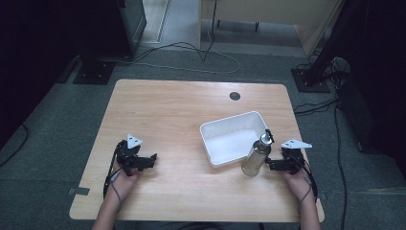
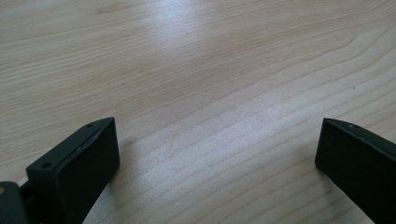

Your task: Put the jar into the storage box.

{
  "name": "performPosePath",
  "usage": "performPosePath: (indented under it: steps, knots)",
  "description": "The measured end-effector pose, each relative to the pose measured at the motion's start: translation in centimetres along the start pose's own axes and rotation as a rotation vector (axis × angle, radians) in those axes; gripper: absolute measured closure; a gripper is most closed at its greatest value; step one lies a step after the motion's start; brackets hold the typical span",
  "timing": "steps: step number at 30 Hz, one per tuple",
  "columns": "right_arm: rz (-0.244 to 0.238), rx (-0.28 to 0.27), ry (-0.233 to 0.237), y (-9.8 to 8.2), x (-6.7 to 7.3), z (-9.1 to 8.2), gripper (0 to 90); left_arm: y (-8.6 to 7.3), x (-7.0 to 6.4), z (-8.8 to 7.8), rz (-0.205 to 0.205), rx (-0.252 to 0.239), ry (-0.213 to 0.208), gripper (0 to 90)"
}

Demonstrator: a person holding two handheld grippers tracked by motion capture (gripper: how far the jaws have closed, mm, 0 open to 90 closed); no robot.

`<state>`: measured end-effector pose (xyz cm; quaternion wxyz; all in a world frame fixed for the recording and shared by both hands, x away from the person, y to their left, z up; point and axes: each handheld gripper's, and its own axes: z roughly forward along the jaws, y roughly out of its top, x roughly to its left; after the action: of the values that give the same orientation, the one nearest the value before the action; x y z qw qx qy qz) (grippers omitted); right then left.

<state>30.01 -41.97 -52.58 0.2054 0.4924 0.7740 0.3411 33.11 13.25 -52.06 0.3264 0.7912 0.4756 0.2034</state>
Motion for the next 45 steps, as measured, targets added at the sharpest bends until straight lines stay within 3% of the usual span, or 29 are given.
performPosePath:
  steps: [11,18,26,35,45]
  knots:
    - [-0.008,-0.025,0.002,-0.1,0.0,-0.2,10.0,0.0,0.0,0.0,0.007,0.0,-0.007,0.0]
    - [0.01,-0.107,0.01,-0.3,0.0,-0.8,9.9,0.0,-0.1,0.0,0.01,0.002,-0.01,0.0]
    - [-0.008,-0.117,0.022,0.1,0.4,-1.4,9.9,0.0,-0.1,0.0,0.015,0.0,-0.016,0.0]
    - [0.004,-0.137,0.049,0.7,0.6,-2.8,10.0,0.0,-0.1,0.0,0.016,0.0,-0.015,0.0]
    - [-0.035,-0.124,0.06,1.3,1.2,-3.8,10.0,0.0,-0.1,0.0,0.016,0.0,-0.015,0.0]
